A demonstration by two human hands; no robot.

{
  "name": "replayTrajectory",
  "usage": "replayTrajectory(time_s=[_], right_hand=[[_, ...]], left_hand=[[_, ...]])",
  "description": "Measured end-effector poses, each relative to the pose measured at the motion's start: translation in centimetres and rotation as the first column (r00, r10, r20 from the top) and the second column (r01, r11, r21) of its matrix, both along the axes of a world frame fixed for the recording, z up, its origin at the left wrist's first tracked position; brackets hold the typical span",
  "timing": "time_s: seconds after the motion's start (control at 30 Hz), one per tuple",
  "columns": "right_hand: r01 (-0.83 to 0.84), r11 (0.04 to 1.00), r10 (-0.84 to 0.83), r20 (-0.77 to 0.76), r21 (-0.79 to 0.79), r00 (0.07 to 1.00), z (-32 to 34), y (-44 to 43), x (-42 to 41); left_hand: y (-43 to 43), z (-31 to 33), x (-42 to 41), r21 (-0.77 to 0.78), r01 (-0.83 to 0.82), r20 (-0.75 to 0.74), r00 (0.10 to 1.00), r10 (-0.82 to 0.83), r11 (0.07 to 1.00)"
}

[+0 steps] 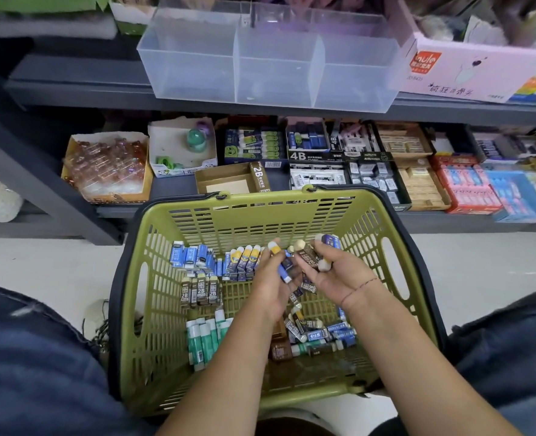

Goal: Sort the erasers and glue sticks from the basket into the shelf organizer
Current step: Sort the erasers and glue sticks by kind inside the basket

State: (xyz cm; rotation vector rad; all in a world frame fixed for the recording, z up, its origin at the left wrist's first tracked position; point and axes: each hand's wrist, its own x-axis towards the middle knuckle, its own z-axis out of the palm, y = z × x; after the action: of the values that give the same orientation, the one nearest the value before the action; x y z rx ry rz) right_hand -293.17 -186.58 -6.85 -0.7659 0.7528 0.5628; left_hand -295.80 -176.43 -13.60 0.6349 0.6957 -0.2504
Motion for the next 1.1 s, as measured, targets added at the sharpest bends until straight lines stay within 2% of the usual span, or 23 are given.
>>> replayTrajectory(time_s=[0.13,0.23,0.4,0.5,0.57,0.67,0.9,1.0,1.1], right_hand=[[0.095,0.994,-0.094,-0.03,0.06,0.995,0.3,-0.1,0.5],[0.048,0.997,-0.048,-0.013,0.059,0.999,0.4,0.4,0.0],[-0.096,0.977,0.12,0.12,-0.188,0.986,0.1,1.5,-1.1],[-0.212,0.846,0.339,0.188,-0.489,0.922,0.2,2.2,-1.6],[-0.236,0.758,0.435,0.201,-0.609,0.878,0.1,2.6,-1.8],[-0.237,0.693,0.503,0.221,-0.681,0.835,0.0,2.7,-2.0],[-0.327,0.424,0.716,0.091,-0.845,0.692,-0.2,1.3,-1.2],[-0.342,0.386,0.752,0.078,-0.857,0.654,0.3,1.0,-1.0],[-0.287,0.478,0.703,0.166,-0.83,0.691,0.9,0.8,-1.0]], left_hand=[[0.1,0.0,-0.1,-0.109,-0.008,-0.014,1.0,0.006,0.994],[-0.1,1.0,-0.2,-0.216,0.006,0.03,1.0,0.0,0.976],[-0.7,1.2,0.1,-0.249,-0.068,0.01,0.997,0.073,0.966],[-0.6,1.2,0.1,-0.269,-0.097,-0.04,0.995,0.09,0.958],[-0.7,1.3,0.2,-0.311,-0.088,-0.064,0.995,0.072,0.946],[-0.9,1.0,0.3,-0.343,-0.085,-0.089,0.994,0.058,0.936],[-0.1,0.5,0.2,-0.297,-0.1,-0.103,0.992,0.073,0.95],[0.4,0.5,0.0,-0.309,-0.088,-0.061,0.996,0.072,0.947],[1.1,0.8,-0.1,-0.294,-0.084,-0.05,0.996,0.072,0.952]])
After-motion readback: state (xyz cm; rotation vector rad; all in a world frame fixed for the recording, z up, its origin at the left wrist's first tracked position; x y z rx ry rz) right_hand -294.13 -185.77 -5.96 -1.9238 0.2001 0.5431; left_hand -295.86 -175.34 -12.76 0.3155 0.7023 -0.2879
